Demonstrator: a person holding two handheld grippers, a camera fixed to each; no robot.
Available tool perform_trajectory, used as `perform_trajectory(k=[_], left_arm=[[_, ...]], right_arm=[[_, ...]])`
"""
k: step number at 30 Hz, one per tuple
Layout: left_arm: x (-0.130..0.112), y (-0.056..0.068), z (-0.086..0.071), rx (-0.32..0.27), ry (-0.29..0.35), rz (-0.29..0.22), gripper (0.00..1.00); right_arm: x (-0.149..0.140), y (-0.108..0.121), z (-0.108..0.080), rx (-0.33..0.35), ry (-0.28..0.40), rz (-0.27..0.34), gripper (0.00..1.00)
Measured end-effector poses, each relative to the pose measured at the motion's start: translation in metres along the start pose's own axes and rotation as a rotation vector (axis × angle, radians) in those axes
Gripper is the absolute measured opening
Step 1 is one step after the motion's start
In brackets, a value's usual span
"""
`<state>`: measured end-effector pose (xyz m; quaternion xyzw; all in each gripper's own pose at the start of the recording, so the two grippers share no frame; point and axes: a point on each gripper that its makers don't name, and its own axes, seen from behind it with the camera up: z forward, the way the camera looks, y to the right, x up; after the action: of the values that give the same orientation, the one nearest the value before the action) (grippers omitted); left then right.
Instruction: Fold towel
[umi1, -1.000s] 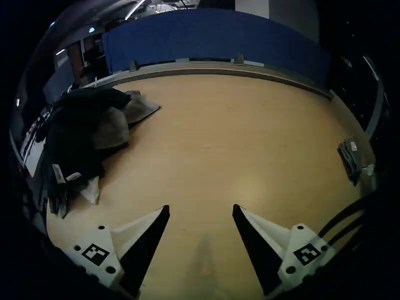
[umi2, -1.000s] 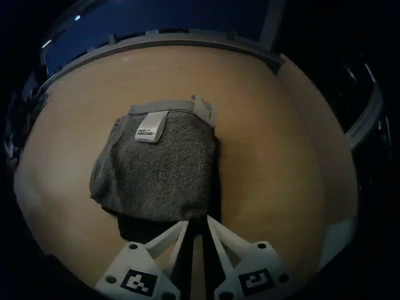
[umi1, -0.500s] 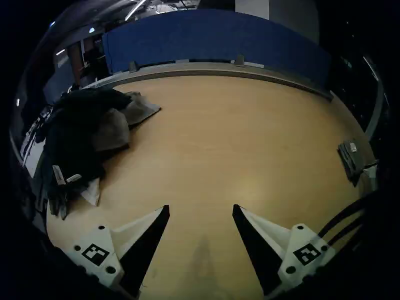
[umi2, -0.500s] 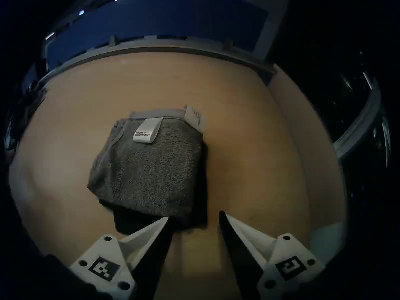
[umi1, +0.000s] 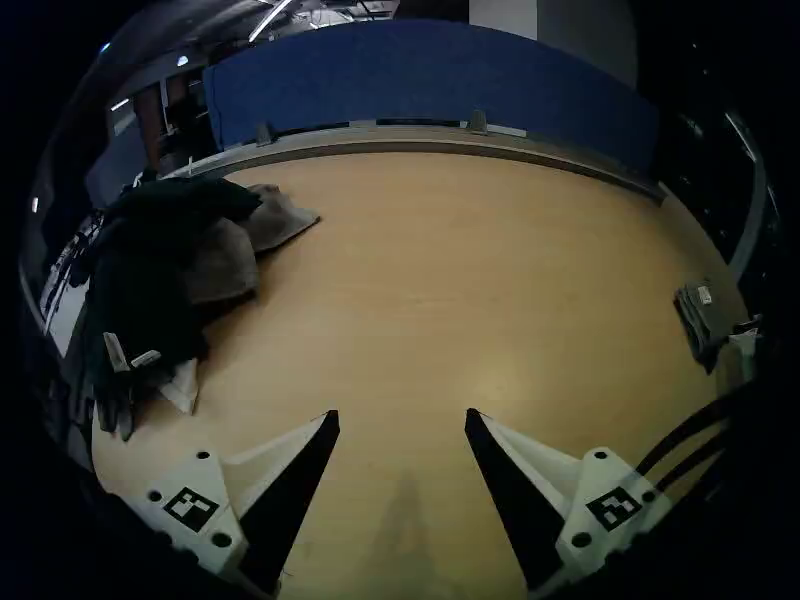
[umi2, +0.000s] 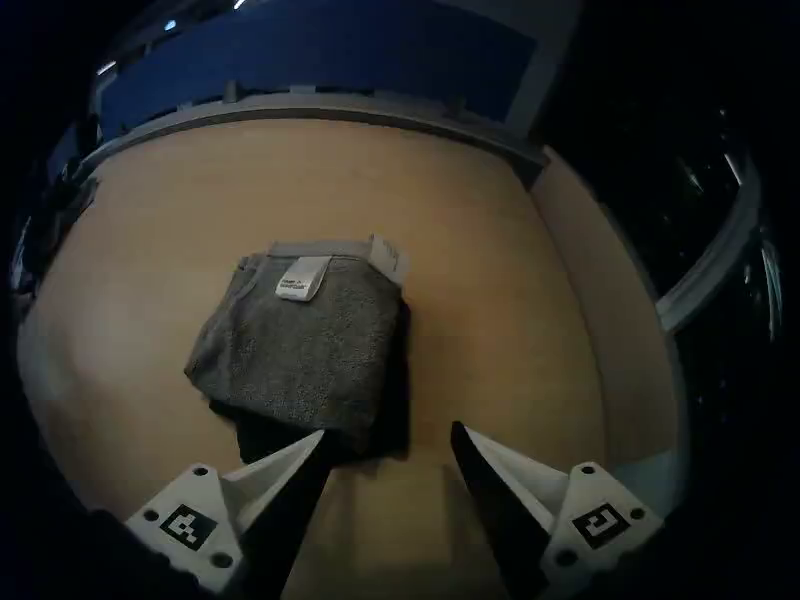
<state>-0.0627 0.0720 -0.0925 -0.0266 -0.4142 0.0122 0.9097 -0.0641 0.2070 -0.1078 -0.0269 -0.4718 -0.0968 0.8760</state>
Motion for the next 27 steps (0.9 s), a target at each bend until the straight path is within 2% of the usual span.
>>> perform_trajectory(k=[12, 27], left_arm=[[0.0, -0.001, 0.001, -0.002, 0.001, 0.0, 0.94], [0.001, -0.003, 0.002, -0.003, 0.004, 0.0, 0.94]], right_arm=[[0.002, 0.005, -0.005, -0.023, 0.005, 0.006, 0.86], [-0.001, -0.002, -0.018, -0.009, 0.011, 0.01, 0.86]])
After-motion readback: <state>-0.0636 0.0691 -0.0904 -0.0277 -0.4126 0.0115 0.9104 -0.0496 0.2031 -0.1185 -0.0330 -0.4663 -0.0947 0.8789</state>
